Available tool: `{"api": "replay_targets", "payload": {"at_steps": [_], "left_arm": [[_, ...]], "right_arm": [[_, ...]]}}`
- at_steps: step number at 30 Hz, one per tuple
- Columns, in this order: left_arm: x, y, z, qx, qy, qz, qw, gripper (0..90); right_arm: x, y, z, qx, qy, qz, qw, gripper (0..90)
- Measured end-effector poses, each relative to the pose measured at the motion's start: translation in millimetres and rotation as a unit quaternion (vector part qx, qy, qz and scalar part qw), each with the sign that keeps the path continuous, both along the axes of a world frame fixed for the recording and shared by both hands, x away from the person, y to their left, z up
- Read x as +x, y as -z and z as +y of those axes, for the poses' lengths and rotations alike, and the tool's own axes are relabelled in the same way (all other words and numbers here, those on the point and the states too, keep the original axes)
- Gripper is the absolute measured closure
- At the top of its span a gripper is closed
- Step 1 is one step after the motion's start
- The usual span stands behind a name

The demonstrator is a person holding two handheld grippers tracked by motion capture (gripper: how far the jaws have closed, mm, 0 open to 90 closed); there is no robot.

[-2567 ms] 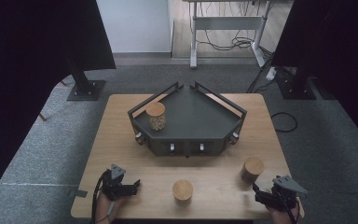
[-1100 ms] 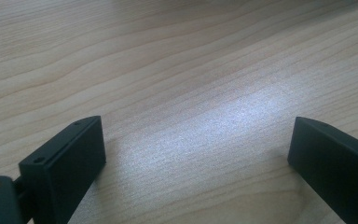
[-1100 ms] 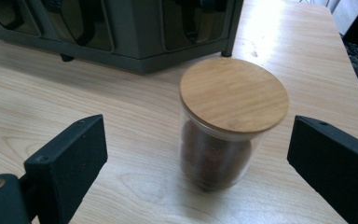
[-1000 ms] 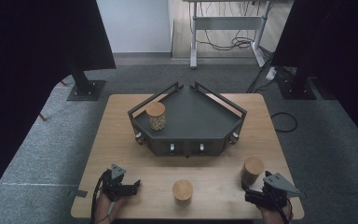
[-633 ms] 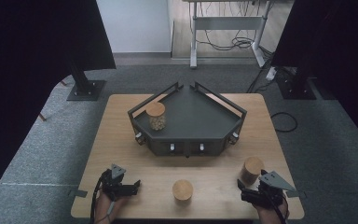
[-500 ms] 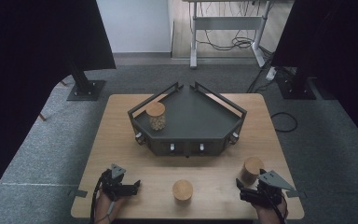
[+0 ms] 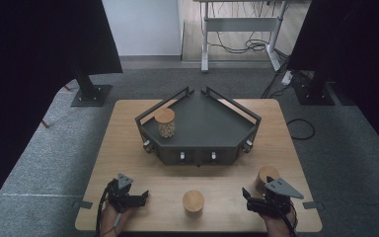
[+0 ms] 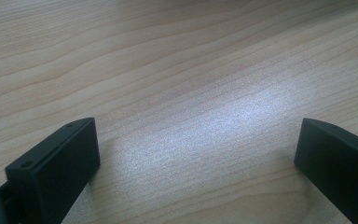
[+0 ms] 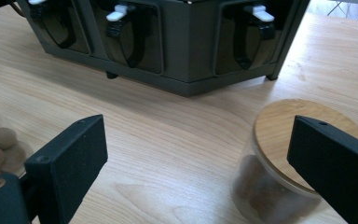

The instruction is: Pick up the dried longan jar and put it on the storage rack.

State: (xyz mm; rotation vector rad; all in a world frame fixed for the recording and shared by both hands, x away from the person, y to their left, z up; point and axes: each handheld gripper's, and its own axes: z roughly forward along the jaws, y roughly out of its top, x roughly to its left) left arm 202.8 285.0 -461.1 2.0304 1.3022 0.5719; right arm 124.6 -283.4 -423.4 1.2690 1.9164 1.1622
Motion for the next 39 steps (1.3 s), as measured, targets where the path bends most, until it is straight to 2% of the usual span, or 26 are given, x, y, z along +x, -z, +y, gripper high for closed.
{"api": "replay_targets", "payload": {"at_steps": [17, 39], "left_arm": [[-0.3, 0.0, 0.2, 0.0, 0.001, 0.0, 1.0, 0.0], [-1.1, -0.1, 1.2, 0.0, 0.007, 0.0, 1.0, 0.0]], "right_arm": [[2.7, 0.4, 9.7, 0.011, -0.018, 0.0, 0.9998, 4.5], [4.9, 5.8, 28.1, 0.013, -0.05, -0.001, 0.9987, 4.2]]}}
